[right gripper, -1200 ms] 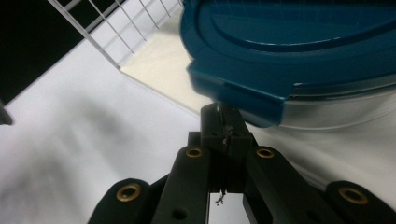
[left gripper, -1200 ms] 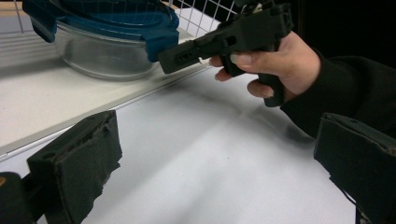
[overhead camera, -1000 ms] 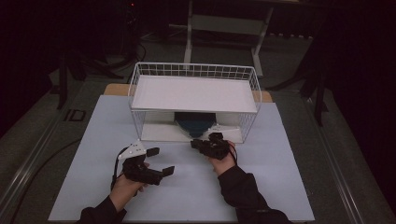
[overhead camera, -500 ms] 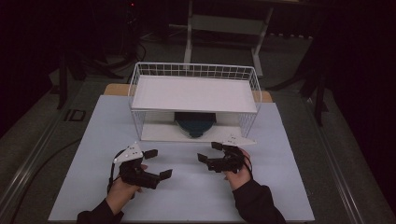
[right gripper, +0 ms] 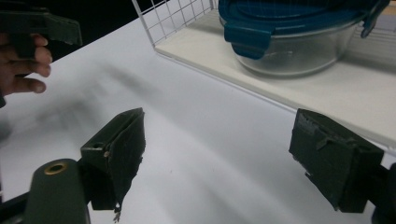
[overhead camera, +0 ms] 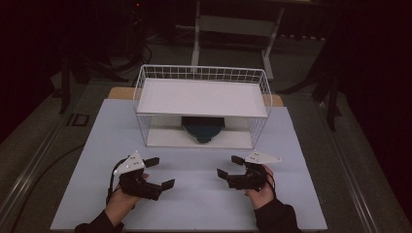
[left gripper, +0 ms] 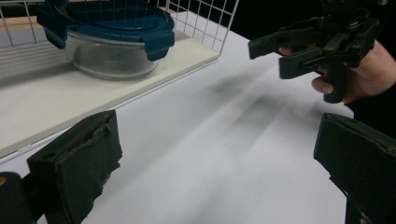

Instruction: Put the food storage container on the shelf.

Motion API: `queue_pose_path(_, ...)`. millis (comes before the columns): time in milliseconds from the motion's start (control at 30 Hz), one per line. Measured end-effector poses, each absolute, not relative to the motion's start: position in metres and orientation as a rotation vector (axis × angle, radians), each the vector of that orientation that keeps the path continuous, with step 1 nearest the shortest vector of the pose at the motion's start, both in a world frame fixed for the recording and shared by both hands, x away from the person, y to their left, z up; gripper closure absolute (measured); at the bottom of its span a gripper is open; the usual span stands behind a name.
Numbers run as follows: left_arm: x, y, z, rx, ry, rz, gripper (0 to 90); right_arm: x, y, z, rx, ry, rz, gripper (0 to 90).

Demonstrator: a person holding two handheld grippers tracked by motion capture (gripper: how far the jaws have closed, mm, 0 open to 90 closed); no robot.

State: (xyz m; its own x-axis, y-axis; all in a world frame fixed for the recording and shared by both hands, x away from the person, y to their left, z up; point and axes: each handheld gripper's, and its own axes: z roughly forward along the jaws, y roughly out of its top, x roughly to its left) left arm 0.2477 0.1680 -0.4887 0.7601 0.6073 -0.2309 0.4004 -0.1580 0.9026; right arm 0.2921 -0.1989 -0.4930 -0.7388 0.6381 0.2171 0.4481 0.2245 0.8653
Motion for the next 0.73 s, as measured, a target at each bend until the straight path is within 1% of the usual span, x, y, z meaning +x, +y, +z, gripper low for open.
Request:
queue_pose_path(300,0.245,0.17,-0.492,1.773,0.782,0.209,0.9,0.273,-0.228,-0.494,1.069,2.27,1.51,18.0)
queue_pose_path(433,0.245,0.169,-0.494,1.774,0.788,0.206,0.9,0.274,-0.234,-0.5,1.098,2.281,1.49,18.1)
queue_pose_path(733,0.245,0.166,-0.494,1.781,0.77,0.209,0.8,0.276,-0.238,-0.498,1.094,2.246,1.499,18.1)
